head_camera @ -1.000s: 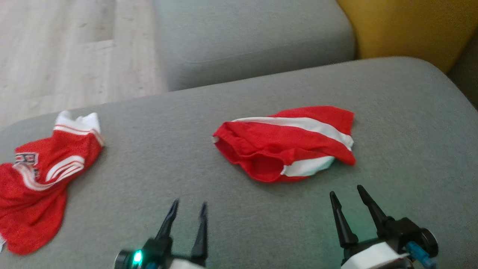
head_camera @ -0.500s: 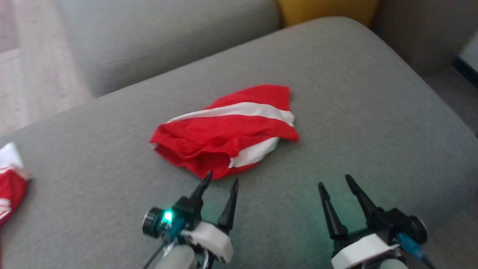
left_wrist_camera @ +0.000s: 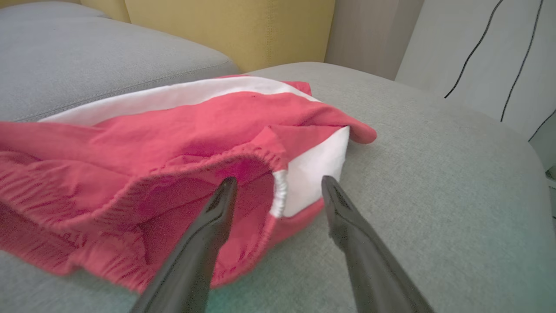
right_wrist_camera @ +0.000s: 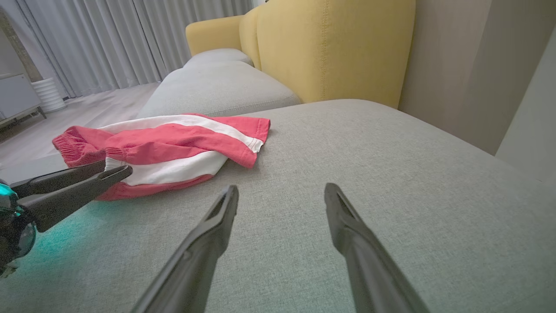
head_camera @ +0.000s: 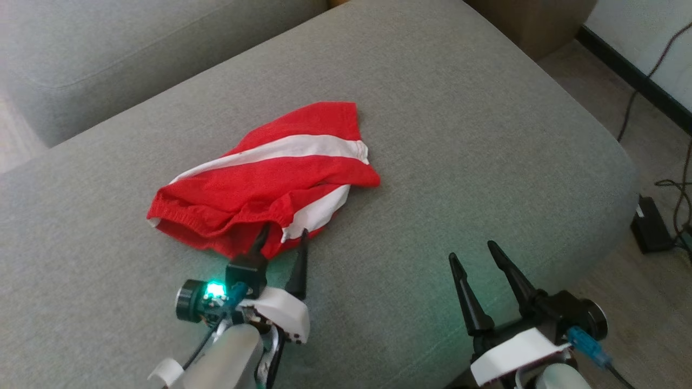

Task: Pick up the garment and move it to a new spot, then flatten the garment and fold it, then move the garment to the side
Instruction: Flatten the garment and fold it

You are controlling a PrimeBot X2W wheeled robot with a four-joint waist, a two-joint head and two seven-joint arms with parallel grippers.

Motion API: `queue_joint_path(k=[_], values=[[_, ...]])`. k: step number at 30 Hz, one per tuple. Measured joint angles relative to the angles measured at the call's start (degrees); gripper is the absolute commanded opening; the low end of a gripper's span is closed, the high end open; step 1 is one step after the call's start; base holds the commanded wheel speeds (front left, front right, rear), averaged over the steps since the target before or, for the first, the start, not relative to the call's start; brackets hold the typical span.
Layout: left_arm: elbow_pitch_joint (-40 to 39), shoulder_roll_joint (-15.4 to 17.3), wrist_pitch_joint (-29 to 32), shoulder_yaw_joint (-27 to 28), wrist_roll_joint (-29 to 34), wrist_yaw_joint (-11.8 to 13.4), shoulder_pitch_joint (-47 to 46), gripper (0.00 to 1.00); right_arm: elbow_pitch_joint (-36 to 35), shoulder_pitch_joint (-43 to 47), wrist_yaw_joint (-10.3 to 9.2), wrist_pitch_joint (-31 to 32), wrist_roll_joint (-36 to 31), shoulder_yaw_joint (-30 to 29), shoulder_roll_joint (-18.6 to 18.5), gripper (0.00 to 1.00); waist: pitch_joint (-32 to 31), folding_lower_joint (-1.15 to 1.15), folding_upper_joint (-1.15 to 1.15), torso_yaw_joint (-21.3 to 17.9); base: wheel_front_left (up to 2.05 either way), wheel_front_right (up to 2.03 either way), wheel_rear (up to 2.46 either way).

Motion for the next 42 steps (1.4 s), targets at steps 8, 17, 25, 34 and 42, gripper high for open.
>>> queue_joint_path(k=[8, 17, 25, 34, 42], values=[[1.47, -0.02, 0.00, 0.32, 0.11, -1.21, -0.60, 0.00, 0.04, 0.00, 0.00, 0.00, 0.16, -0.15, 0.00, 1.00, 0.25, -0.01, 0.00, -0.65, 0.00, 0.00, 0.00], [-5.60, -0.10, 0.00, -5.72, -3.16, -6.42, -11.61, 0.00, 0.31, 0.13, 0.00, 0.00, 0.18, -1.38, 0.00, 1.00, -2.60, -0.01, 0.00, 2.27, 0.00, 0.00, 0.00], [-10.36, -0.23, 2.37, -2.38, -11.03, -8.71, -23.36, 0.00, 0.38, 1.97, 0.00, 0.00, 0.48, -1.37, 0.00, 1.00, -6.34, -0.02, 0.00, 6.42, 0.00, 0.00, 0.00], [-12.74, 11.00, 10.18, -1.60, -19.51, -12.55, -5.11, 0.00, 0.27, 3.15, 0.00, 0.00, 1.81, -2.47, 0.00, 1.00, -7.38, -0.01, 0.00, 13.83, 0.00, 0.00, 0.00], [-13.13, 15.64, 10.00, -1.23, -21.62, -13.04, 2.41, 0.00, 4.85, 4.43, 0.00, 0.01, 9.17, -6.30, 0.12, 1.00, -7.08, -0.01, 0.00, 22.22, 0.00, 0.00, 0.00]])
